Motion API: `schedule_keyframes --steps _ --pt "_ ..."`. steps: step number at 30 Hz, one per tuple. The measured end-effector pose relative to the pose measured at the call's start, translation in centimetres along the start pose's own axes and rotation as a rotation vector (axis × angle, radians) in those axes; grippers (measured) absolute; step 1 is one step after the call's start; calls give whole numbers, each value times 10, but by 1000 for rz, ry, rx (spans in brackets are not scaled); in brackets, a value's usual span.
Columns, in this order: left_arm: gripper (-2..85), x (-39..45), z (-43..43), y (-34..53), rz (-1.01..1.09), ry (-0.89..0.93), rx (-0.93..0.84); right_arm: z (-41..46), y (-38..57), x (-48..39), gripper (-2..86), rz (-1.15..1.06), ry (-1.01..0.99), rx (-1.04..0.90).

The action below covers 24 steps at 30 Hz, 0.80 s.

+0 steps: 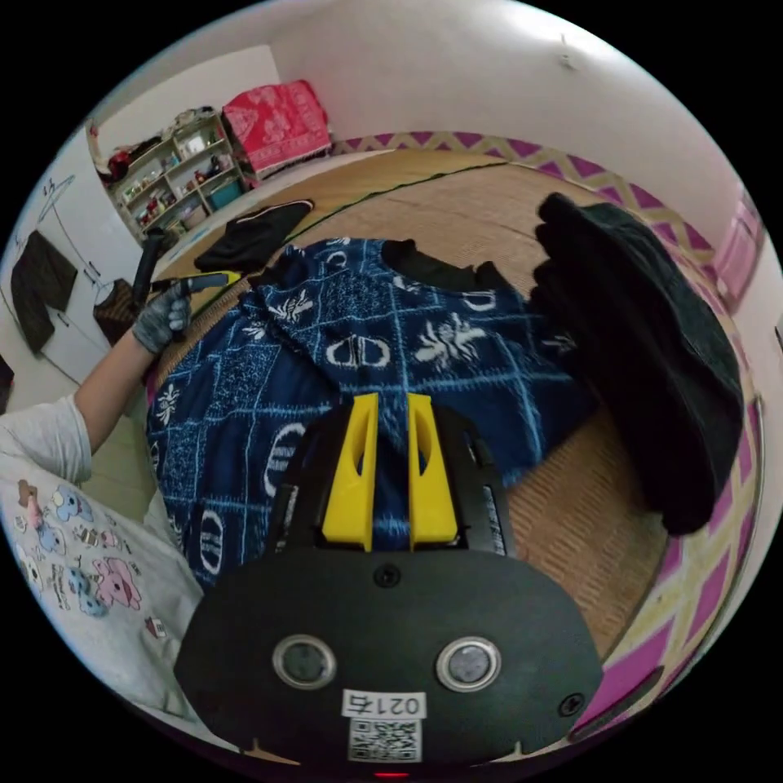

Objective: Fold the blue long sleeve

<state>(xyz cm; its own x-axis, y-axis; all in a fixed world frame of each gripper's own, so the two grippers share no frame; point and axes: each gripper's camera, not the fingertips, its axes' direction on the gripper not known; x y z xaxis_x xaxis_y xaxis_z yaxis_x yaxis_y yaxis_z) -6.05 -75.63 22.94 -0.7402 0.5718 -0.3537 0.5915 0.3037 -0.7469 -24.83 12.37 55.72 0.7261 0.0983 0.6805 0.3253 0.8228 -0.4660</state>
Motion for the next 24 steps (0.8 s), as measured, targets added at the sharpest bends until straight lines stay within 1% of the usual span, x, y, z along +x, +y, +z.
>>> schedule_keyframes --steps 4,5,7,9,12,15,19,21,24 --pt "2 10 -32 46 42 166 -59 -70 79 9 21 106 62 16" --pt "18 16 -43 63 62 215 -77 -78 92 10 22 127 64 17" --pt "41 25 -60 90 87 274 -88 -109 142 6 26 196 6 22" --pt "62 32 -87 127 91 323 -62 -133 178 1 31 249 -60 47" --pt "65 33 -116 175 93 315 -20 -167 230 -14 39 294 -204 90" --pt "66 16 -132 221 70 300 -15 -181 266 -34 46 285 -329 59" --pt "71 -15 -139 266 18 385 -21 -187 302 -53 58 306 -445 41" --pt "87 -26 -134 282 26 388 -69 -187 310 -62 66 294 -438 22" --pt "106 -34 -119 293 71 384 -100 -182 317 -71 81 285 -356 27"
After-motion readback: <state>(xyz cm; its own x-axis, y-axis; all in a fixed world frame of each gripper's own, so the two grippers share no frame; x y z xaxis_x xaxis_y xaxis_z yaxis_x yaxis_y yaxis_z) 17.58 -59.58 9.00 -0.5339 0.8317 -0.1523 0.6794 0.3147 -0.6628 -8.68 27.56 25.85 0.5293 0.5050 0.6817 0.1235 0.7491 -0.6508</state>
